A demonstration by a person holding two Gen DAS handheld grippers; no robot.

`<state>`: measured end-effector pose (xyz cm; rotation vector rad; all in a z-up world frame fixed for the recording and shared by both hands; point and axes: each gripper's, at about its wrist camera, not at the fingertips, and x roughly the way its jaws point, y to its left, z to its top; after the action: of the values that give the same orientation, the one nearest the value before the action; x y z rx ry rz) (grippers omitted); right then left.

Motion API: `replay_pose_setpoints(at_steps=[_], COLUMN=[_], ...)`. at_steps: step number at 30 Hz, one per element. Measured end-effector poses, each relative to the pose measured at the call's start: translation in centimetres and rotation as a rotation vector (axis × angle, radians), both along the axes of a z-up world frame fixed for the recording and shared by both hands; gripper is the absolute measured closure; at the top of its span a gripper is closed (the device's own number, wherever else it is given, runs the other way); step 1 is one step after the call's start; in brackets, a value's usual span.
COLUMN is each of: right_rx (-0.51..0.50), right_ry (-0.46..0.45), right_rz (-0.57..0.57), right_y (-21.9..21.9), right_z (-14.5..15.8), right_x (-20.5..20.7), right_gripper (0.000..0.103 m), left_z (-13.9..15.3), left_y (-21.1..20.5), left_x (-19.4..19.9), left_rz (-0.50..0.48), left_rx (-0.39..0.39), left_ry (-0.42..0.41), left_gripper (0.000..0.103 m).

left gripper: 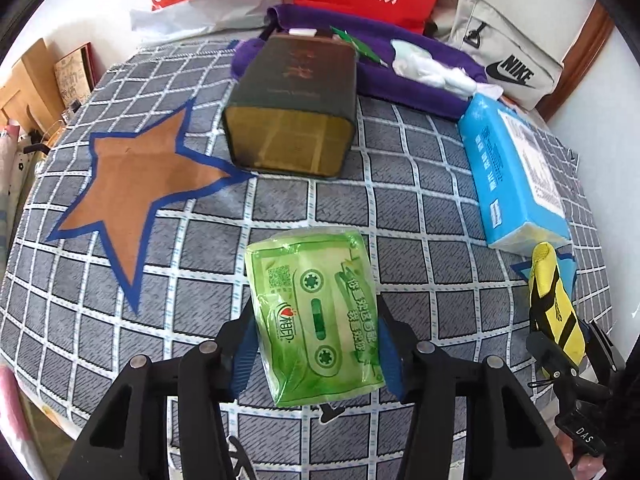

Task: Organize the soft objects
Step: 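Grasp the green wipe pack with the left tool while the right tool grasps the yellow pouch, then carry the wipe pack in the left tool and the yellow pouch in the right tool over the towel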

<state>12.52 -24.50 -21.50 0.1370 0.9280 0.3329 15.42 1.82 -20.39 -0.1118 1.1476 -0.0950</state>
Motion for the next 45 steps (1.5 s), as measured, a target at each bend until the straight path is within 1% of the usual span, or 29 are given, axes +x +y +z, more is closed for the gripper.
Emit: replay_pose_setpoints(at_steps=[5, 11, 16, 18, 26, 27, 32, 36, 41, 45], right_rx=[-0.007, -0.018, -0.035, -0.036, -0.032, -0.038, -0.041, -0.038, -0.001, 0.005], right_ry=[-0.022, -0.063, -0.109, -0.122, -0.151, -0.196, -0.21, -0.22, -0.21, -0.214], right_rz=[0.017, 0.021, 0.017, 0.013, -0.016, -0.011, -0.015, -0.028, -0.052, -0.075], right_y=[0.4, 0.6, 0.3, 0.1, -0.3, -0.3, -0.1, -0.4, -1.4, -1.9], right_z=[1.7, 4.0, 6.4, 7.3, 9.6, 9.9, 11.1, 11.9, 12.7, 13.5], right_x=[-0.2, -0.4, -0.5, -0.4, 0.7, 0.7, 1.4, 2.0, 3.1, 3.9], right_gripper=[0.032, 0.032, 0.032, 0.032, 0.032, 0.032, 0.032, 0.032, 0.032, 0.032], left_z=[1.3, 2.7, 4.3, 5.0, 7.6, 7.8, 8.9, 9.4, 10.3, 11.1], left_y=[0.2, 0.6, 0.5, 0.7, 1.3, 1.3, 1.8, 2.2, 2.4, 2.2], left_x=[-0.6, -0.9, -0.8, -0.7, 0.1, 0.2, 0.7, 1.7, 2.7, 3.7], left_rz=[0.014, 0.036, 0.038, 0.04, 0.037, 0.037, 0.048, 0.059, 0.063, 0.058], left_rx=[-0.02, -0.079, -0.071, -0.085, -0.094, -0.092, -0.092, -0.095, -0.094, -0.093], left_ry=[-0.028, -0.047, -0.08, -0.09, -0.136, -0.141, -0.16, -0.158, -0.17, -0.181], left_gripper=[0.053, 0.053, 0.053, 0.053, 0.053, 0.053, 0.053, 0.053, 0.053, 0.053])
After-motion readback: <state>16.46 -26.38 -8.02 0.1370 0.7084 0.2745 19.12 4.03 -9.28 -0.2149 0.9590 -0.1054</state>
